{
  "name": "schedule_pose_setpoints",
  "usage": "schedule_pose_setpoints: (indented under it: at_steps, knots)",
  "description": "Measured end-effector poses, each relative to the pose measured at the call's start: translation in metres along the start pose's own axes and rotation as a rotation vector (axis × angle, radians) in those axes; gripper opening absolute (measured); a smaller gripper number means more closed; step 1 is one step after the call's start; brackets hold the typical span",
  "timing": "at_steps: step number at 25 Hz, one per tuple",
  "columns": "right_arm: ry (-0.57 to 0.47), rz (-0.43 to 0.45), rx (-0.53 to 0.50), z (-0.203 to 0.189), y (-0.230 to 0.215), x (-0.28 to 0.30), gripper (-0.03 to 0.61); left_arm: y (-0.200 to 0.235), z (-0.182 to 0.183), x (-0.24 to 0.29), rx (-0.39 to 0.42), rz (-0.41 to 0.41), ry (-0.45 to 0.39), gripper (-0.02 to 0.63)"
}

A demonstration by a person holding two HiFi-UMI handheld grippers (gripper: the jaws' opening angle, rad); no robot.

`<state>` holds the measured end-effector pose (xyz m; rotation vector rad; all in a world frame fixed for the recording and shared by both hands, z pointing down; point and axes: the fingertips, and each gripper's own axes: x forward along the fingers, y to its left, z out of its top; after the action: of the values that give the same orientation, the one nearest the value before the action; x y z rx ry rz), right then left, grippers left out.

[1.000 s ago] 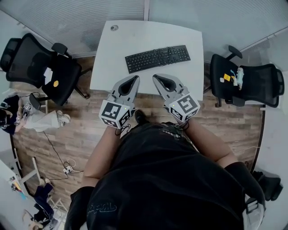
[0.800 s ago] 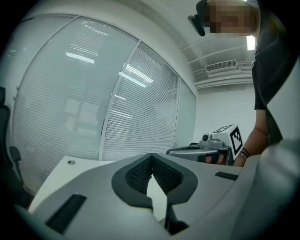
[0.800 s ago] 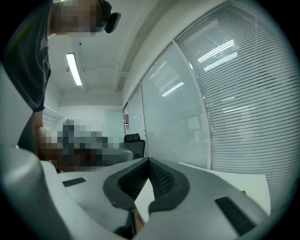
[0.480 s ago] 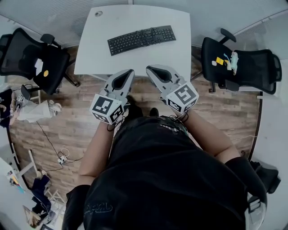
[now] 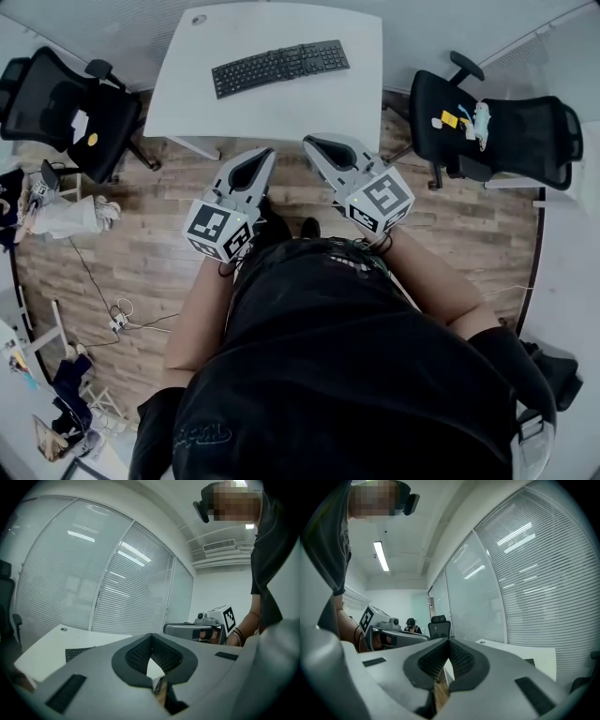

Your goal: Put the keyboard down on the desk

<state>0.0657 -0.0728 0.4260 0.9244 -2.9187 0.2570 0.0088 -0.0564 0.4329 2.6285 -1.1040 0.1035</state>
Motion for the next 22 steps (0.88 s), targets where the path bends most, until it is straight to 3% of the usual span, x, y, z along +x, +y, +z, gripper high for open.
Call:
schedule_pose_setpoints:
  at_steps: [12, 22]
  knots:
    - [-0.009, 0.043, 0.005, -0.006, 0.036, -0.028, 0.023, -0.033, -0.013, -0.035, 0.005, 0.053, 0.000, 0.015]
    - [-0.018, 0.017, 0.009, -0.014, 0.089, -0.039, 0.023, -0.054, -0.023, -0.078, 0.012, 0.012, 0.007, 0.015]
